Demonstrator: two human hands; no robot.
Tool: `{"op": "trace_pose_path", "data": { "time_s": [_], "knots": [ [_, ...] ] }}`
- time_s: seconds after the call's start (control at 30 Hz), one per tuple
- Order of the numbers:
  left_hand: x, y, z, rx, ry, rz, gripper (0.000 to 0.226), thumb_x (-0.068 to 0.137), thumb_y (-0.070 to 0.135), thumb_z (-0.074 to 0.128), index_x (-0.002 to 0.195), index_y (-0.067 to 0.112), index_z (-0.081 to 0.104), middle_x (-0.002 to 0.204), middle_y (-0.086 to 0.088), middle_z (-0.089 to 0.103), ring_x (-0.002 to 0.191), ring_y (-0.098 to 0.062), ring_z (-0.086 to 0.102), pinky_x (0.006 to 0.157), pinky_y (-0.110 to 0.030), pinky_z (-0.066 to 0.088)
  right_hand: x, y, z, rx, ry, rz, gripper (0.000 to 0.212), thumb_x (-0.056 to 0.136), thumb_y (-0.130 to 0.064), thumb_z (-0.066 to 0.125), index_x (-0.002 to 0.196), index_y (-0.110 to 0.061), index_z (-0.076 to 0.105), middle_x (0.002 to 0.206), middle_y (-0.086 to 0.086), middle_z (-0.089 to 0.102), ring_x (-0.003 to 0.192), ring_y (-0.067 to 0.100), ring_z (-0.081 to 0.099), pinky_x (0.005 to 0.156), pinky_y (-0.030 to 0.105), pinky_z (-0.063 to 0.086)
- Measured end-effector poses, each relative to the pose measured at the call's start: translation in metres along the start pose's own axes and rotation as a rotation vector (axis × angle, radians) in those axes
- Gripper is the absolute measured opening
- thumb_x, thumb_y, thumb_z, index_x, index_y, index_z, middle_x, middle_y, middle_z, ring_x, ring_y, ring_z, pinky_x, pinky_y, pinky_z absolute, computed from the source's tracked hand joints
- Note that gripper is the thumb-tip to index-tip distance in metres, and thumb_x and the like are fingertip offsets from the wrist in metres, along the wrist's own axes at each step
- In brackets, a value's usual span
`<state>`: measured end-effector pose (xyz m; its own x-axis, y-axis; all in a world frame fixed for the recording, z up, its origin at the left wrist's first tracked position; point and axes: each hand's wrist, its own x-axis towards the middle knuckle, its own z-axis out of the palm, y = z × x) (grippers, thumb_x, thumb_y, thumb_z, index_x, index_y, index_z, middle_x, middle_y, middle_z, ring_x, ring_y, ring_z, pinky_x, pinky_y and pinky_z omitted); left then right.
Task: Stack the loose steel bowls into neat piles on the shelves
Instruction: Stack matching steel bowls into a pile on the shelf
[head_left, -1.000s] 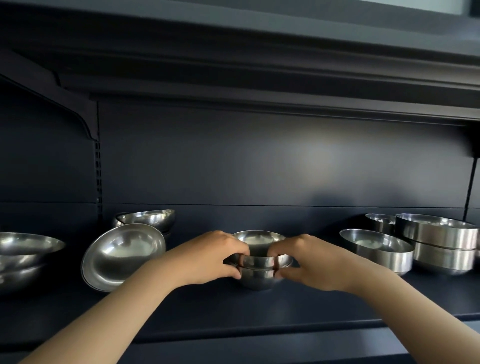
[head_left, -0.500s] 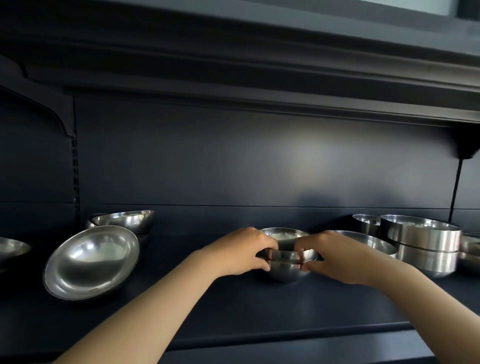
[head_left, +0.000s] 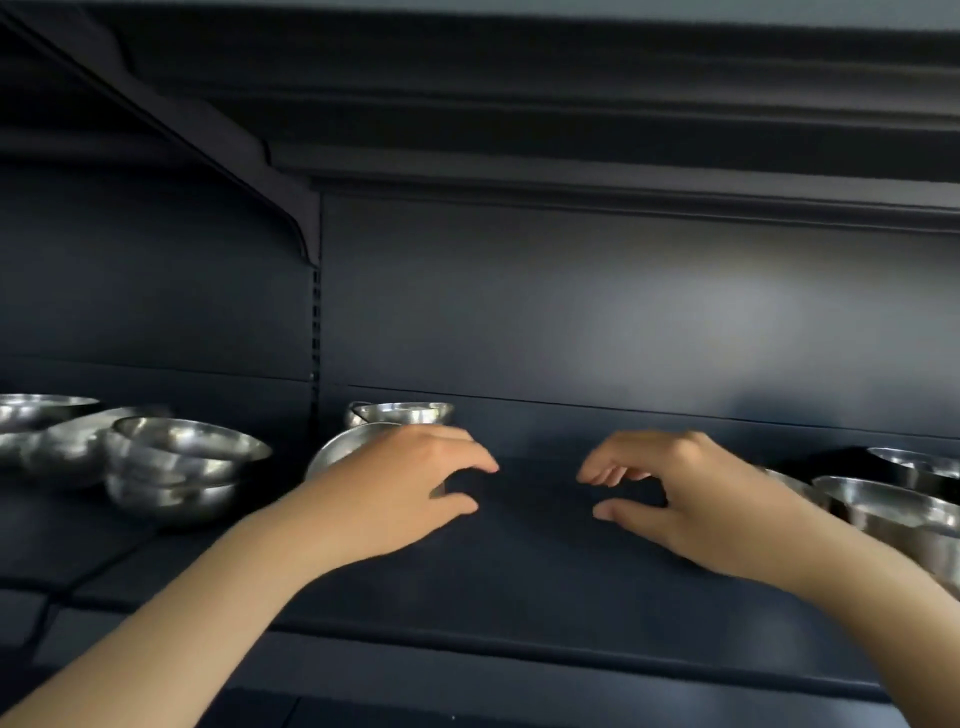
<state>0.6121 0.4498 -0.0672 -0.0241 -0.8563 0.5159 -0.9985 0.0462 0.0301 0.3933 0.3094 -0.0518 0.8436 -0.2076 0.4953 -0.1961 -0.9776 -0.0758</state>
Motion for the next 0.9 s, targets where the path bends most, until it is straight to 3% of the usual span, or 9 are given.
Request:
{"op": "trace_pose_path", "data": {
  "time_s": [0.07,0.17,0.3,0.37,0.43,0.53,0.77,0.9],
  "knots": [
    [-0.027,-0.031,-0.016,-0.031,-0.004,-0.073,0.033,0.087,0.033,0.063,0.119,0.038,0.06,0.113,0.033,0.051,0.107,0.014,0.044,0.094,-0.003,0.03,0.018,-0.02,0.02,0.051,-0.008,-0.019,0.019,0.083,-0.023,0.07,0.1,-0.026,0.066,0.089,-0.026,0.057,0.093,-0.008,0.052,0.08,0.007,0.041],
    [-0.058,-0.072,-0.027,-0.003,-0.063,-0.104,0.034,0.089,0.033,0.06,0.122,0.041,0.057,0.117,0.034,0.048,0.105,0.019,0.038,0.084,0.005,0.024,0.04,-0.042,0.051,0.074,0.01,-0.008,0.019,0.085,-0.02,0.068,0.102,-0.028,0.065,0.088,-0.026,0.055,0.091,-0.007,0.053,0.079,0.012,0.044],
    [-0.079,-0.112,-0.025,0.079,-0.137,0.012,0.039,0.092,0.024,0.056,0.127,0.041,0.052,0.127,0.03,0.047,0.11,0.019,0.032,0.088,0.006,0.015,0.065,-0.066,0.088,0.042,-0.002,-0.004,0.027,0.086,-0.015,0.064,0.105,-0.034,0.06,0.091,-0.027,0.051,0.084,0.001,0.055,0.075,0.017,0.046],
    [-0.081,-0.123,-0.022,0.092,-0.137,0.079,0.04,0.092,0.018,0.055,0.126,0.038,0.054,0.127,0.026,0.049,0.113,0.014,0.036,0.094,0.0,0.02,0.073,-0.075,0.103,-0.003,-0.051,-0.017,0.029,0.088,-0.017,0.061,0.111,-0.033,0.057,0.103,-0.027,0.052,0.09,0.002,0.057,0.079,0.02,0.047],
    [-0.079,-0.13,-0.017,0.101,-0.136,0.147,0.037,0.091,0.02,0.056,0.124,0.036,0.055,0.124,0.023,0.051,0.114,0.008,0.039,0.101,-0.011,0.03,0.077,-0.079,0.113,-0.074,-0.073,-0.023,0.029,0.088,-0.019,0.058,0.112,-0.034,0.056,0.114,-0.023,0.053,0.099,0.003,0.055,0.082,0.02,0.046],
    [-0.073,-0.133,-0.01,0.109,-0.134,0.231,0.029,0.091,0.027,0.057,0.12,0.031,0.057,0.12,0.018,0.054,0.114,0.002,0.041,0.1,-0.021,0.037,0.078,-0.082,0.118,-0.115,-0.078,-0.014,0.025,0.087,-0.022,0.058,0.108,-0.034,0.058,0.114,-0.02,0.055,0.103,0.002,0.052,0.082,0.012,0.04],
    [-0.057,-0.127,0.002,0.1,-0.103,0.283,0.018,0.096,0.026,0.049,0.102,0.021,0.066,0.102,0.007,0.06,0.101,-0.003,0.049,0.086,-0.021,0.042,0.077,-0.087,0.115,-0.179,-0.111,-0.043,0.012,0.089,-0.02,0.056,0.098,-0.021,0.064,0.103,-0.006,0.061,0.1,0.011,0.053,0.085,0.022,0.042],
    [-0.036,-0.109,0.003,-0.026,-0.097,0.29,0.02,0.095,0.027,0.052,0.105,0.021,0.069,0.103,0.007,0.064,0.101,-0.003,0.051,0.091,-0.023,0.042,0.061,-0.075,0.09,-0.193,-0.063,0.023,0.01,0.088,-0.017,0.059,0.094,-0.019,0.066,0.097,-0.007,0.063,0.093,0.01,0.054,0.076,0.012,0.035]
  ]
}}
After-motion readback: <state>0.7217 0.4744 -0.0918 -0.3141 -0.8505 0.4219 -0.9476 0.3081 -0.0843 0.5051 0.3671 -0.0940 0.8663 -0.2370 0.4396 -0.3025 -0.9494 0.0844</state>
